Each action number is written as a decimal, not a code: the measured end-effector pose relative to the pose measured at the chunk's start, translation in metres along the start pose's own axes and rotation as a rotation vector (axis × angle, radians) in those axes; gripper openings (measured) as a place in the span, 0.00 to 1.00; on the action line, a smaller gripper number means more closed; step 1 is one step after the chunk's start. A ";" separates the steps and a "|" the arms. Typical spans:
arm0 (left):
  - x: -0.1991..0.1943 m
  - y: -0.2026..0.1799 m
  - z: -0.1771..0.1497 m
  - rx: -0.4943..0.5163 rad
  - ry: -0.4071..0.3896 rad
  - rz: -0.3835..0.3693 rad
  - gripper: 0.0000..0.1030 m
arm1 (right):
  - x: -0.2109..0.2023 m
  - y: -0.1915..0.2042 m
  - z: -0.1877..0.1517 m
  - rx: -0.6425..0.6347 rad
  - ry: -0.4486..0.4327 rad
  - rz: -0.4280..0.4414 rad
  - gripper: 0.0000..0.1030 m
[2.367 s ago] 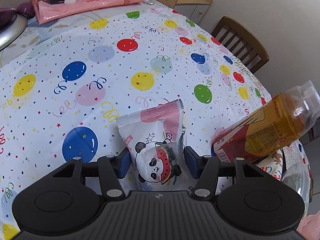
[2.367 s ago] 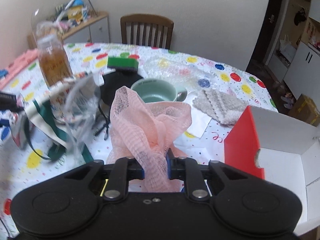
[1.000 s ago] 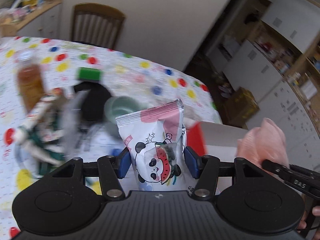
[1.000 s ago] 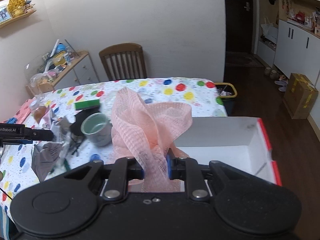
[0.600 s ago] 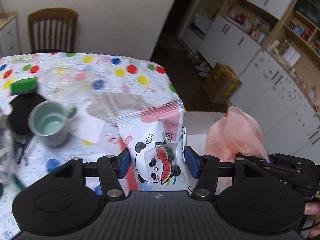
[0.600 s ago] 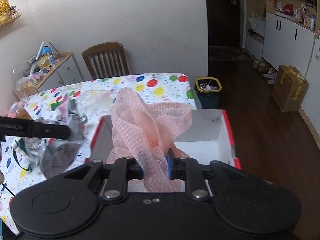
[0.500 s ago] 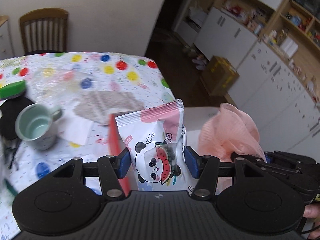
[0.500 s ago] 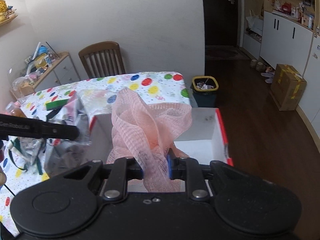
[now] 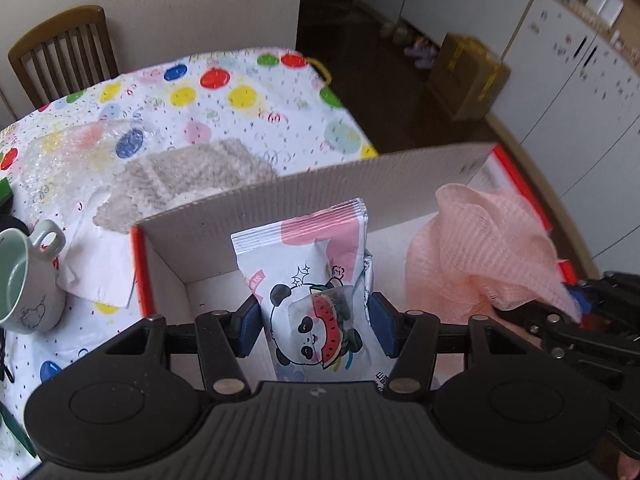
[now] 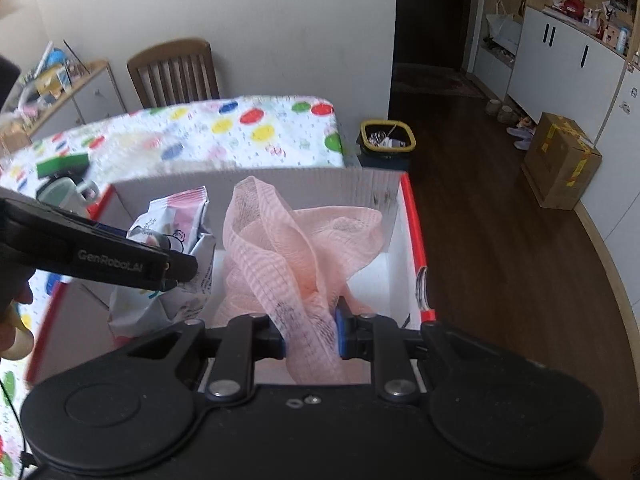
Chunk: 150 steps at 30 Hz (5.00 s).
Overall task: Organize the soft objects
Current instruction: 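Carry the pink sponge and panda bag into the white box with both tools, then open both tools to drop the sponge and bag, then withdraw, then grasp the clear zip bag with the right tool while the left tool grasps the Christmas cloth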
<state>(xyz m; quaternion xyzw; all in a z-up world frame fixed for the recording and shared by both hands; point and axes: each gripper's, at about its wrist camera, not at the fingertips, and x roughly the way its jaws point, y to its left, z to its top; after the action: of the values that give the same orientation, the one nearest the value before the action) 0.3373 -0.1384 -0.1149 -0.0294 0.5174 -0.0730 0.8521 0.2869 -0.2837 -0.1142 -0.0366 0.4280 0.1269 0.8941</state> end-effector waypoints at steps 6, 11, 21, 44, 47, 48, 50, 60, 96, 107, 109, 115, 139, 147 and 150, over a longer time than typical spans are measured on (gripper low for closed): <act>0.033 -0.003 0.002 0.045 0.039 0.070 0.55 | 0.021 0.001 -0.001 -0.032 0.046 -0.011 0.19; 0.052 0.000 0.003 0.043 0.081 0.070 0.55 | 0.031 0.000 -0.001 -0.039 0.067 -0.012 0.21; 0.069 0.007 0.002 0.025 0.128 0.044 0.58 | 0.038 0.001 0.000 -0.052 0.077 -0.004 0.31; 0.012 0.001 -0.002 0.010 -0.012 0.002 0.67 | -0.003 -0.006 0.003 -0.049 0.011 0.015 0.70; 0.000 0.004 -0.005 0.007 -0.041 0.001 0.67 | -0.013 -0.007 0.005 -0.044 -0.005 0.024 0.75; -0.005 0.004 -0.006 0.009 -0.051 -0.002 0.67 | -0.016 -0.006 0.005 -0.044 -0.010 0.027 0.76; -0.014 0.006 -0.009 0.010 -0.071 -0.003 0.67 | -0.024 -0.006 0.007 -0.040 -0.021 0.041 0.78; -0.065 0.025 -0.025 -0.002 -0.163 -0.038 0.76 | -0.061 0.018 0.013 -0.046 -0.087 0.100 0.86; -0.185 0.247 -0.131 -0.115 -0.349 0.029 1.00 | -0.077 0.210 0.014 -0.012 -0.121 0.248 0.99; -0.177 0.333 -0.154 -0.169 -0.361 0.107 1.00 | -0.048 0.297 0.034 -0.062 -0.094 0.266 0.98; -0.174 0.345 -0.157 -0.176 -0.356 0.132 1.00 | -0.042 0.312 0.038 -0.074 -0.086 0.276 0.97; -0.159 0.370 -0.163 -0.170 -0.346 0.196 1.00 | -0.019 0.354 0.053 -0.107 -0.059 0.307 0.94; -0.081 0.401 -0.164 -0.227 -0.265 0.167 0.82 | 0.109 0.428 0.066 -0.177 0.152 0.204 0.57; -0.068 0.401 -0.161 -0.234 -0.231 0.114 0.51 | 0.123 0.428 0.066 -0.154 0.190 0.205 0.35; -0.067 0.400 -0.160 -0.239 -0.229 0.104 0.39 | 0.125 0.426 0.065 -0.138 0.189 0.208 0.27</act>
<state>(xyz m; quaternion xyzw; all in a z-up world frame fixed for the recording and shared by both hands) 0.2023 0.2712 -0.1805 -0.1116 0.4227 0.0372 0.8986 0.3009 0.1626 -0.1515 -0.0653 0.5017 0.2439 0.8273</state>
